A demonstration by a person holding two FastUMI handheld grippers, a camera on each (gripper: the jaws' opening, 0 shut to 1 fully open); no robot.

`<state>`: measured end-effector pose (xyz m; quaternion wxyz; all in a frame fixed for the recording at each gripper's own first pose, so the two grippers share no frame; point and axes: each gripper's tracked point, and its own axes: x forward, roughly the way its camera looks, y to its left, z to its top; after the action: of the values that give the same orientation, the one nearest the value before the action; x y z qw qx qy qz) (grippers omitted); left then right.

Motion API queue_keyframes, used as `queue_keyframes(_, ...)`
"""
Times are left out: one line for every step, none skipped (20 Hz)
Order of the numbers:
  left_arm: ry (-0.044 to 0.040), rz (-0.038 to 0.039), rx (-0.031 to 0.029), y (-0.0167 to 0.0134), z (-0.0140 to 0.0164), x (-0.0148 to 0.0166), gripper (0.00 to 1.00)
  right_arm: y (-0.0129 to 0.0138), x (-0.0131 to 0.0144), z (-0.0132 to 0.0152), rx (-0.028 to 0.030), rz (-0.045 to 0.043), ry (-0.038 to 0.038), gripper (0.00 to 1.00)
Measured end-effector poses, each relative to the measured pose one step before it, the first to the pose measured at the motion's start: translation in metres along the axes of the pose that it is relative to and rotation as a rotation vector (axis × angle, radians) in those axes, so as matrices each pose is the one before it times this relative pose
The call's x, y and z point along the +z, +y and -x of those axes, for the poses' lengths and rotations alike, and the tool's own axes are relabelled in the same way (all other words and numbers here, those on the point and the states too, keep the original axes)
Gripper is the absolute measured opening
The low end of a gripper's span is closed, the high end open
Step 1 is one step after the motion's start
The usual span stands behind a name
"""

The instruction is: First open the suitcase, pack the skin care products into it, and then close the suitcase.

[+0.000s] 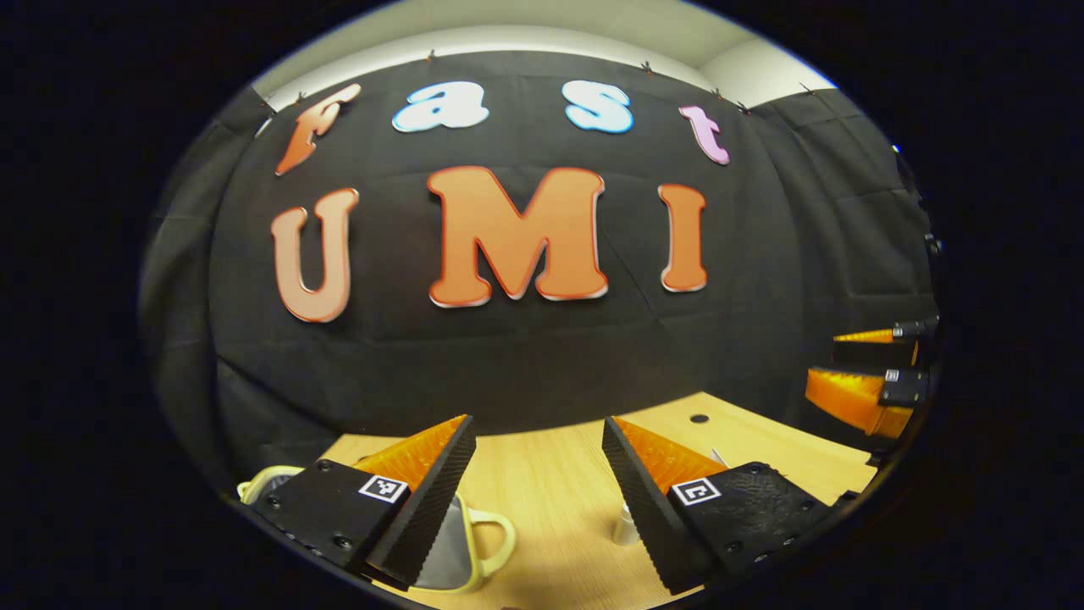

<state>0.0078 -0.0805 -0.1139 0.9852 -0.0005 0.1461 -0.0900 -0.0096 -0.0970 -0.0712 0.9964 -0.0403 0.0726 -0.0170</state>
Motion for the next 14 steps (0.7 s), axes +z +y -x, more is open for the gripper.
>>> queue_keyframes(0.03630,-0.00545,-0.02180,-0.00938,-0.00520,-0.01559,0.97,-0.00231,-0.00251,0.00072,-0.00557,-0.00220,0.00672,0.94)
queue_keyframes(0.03183,-0.00710,-0.02510,-0.00911,-0.00864,-0.01543,0.96,-0.00147,-0.00165,0.00073,-0.00360,-0.00079,0.00551,0.94)
queue_keyframes(0.03069,-0.00702,-0.01901,-0.00831,-0.01161,-0.01686,0.96,-0.00193,-0.00232,0.00063,-0.00519,0.00108,0.00576,0.94)
queue_keyframes(0.03349,-0.00644,-0.01996,-0.00918,-0.00824,-0.01458,0.96,-0.00112,-0.00146,0.00083,-0.00342,0.00102,0.00491,0.93)
queue_keyframes(0.02622,-0.00645,-0.01816,-0.00734,-0.00734,-0.01402,0.96,-0.00273,-0.00093,-0.00003,-0.00609,0.00094,0.00495,0.93)
queue_keyframes(0.02598,-0.00985,-0.01840,-0.00788,-0.00865,-0.01267,0.97,-0.00149,-0.00265,0.00001,-0.00392,0.00034,0.00753,0.93)
queue_keyframes(0.02753,-0.00551,-0.01843,-0.00773,-0.00809,-0.01320,0.96,-0.00122,-0.00139,-0.00012,-0.00450,-0.00045,0.00480,0.94)
queue_keyframes(0.02742,-0.00091,-0.02312,-0.00795,-0.00525,-0.01239,0.97,-0.00160,-0.00038,0.00024,-0.00325,-0.00070,0.00471,0.93)
queue_keyframes(0.04138,-0.00475,-0.01844,-0.00641,-0.00724,-0.01527,0.96,-0.00144,-0.00070,0.00040,-0.00386,-0.00083,0.00319,0.93)
queue_keyframes(0.03675,-0.00545,-0.02352,-0.00683,-0.00709,-0.01221,0.96,-0.00126,-0.00099,-0.00060,-0.00405,0.00163,0.00481,0.94)
queue_keyframes(0.02585,-0.00845,-0.01317,-0.00353,-0.00607,-0.00896,0.97,-0.00012,-0.00088,0.00054,0.00183,0.00211,0.00421,0.93)
queue_keyframes(0.02832,0.00069,-0.00730,-0.00088,-0.01034,-0.01038,0.97,-0.00147,-0.00026,0.00015,-0.00419,0.00577,0.00142,0.94)
queue_keyframes(0.01995,0.00666,-0.00887,-0.00085,-0.01197,-0.00972,0.96,-0.00172,-0.00144,-0.00031,-0.00384,0.00555,0.00483,0.93)
queue_keyframes(0.02096,0.01193,-0.00775,-0.00225,-0.00885,-0.00747,0.96,-0.00158,-0.00031,-0.00017,-0.00530,0.00233,0.00420,0.94)
